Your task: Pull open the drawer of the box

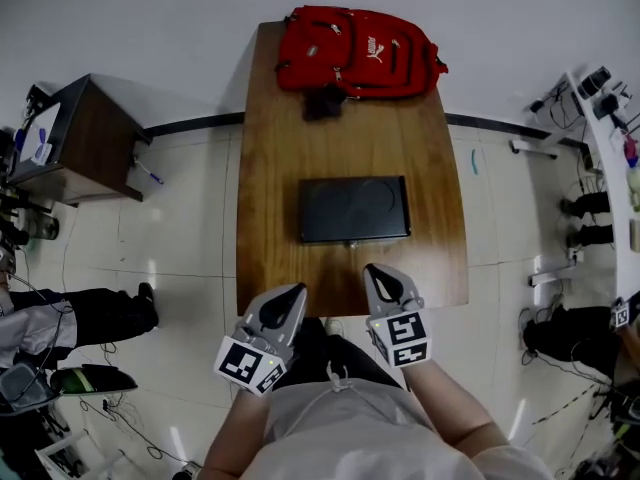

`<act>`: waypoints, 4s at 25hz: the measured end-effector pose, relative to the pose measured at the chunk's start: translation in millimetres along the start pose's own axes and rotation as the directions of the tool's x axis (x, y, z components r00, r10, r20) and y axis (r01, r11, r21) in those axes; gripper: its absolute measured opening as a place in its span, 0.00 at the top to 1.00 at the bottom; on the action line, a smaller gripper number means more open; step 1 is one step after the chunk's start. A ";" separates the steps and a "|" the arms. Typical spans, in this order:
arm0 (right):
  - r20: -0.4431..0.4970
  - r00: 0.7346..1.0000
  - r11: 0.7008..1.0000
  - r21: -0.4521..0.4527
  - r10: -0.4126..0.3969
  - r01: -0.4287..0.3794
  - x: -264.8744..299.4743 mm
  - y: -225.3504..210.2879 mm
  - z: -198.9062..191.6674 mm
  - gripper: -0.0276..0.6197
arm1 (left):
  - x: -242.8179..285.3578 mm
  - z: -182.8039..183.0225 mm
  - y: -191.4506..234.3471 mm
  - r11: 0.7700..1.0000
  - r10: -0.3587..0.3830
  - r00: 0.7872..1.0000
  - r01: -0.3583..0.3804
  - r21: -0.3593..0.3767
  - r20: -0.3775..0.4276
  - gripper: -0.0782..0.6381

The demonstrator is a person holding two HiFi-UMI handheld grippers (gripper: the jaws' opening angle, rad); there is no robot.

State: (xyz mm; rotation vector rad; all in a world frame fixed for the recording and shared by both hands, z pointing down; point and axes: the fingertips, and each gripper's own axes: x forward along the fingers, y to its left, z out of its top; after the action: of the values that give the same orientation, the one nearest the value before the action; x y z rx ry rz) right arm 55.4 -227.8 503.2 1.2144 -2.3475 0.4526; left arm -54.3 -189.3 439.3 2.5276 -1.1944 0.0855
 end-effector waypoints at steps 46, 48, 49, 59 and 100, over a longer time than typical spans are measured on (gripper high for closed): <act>-0.244 0.970 0.986 0.164 0.021 0.020 48.4 6.1 -102.4 0.85 | 12.4 -61.3 3.6 0.997 -0.070 0.993 0.068 -0.023 -0.098 0.88; -0.250 0.968 0.985 0.171 0.028 0.015 42.6 11.1 -109.1 0.85 | 9.1 -63.7 -0.2 0.998 -0.067 0.993 0.065 -0.022 -0.098 0.88; -0.253 0.967 0.986 0.169 0.032 0.012 39.5 13.6 -112.1 0.85 | 7.4 -65.0 -2.5 0.998 -0.066 0.993 0.064 -0.022 -0.098 0.88; -0.278 0.958 0.986 0.168 0.069 -0.022 12.7 27.7 -130.6 0.85 | -4.9 -74.8 -24.2 0.999 -0.050 0.994 0.049 -0.015 -0.093 0.88; 0.284 0.959 1.000 -0.022 0.021 -0.016 -214.9 76.4 -11.3 0.95 | -138.2 16.3 -136.8 0.989 -0.061 0.990 0.043 0.142 0.131 0.88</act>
State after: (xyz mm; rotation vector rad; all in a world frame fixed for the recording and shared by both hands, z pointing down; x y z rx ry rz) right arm 104.0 -34.3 392.0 1.3247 -2.5977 0.2740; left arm -40.9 -12.2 358.4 2.7224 -1.2101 -0.0161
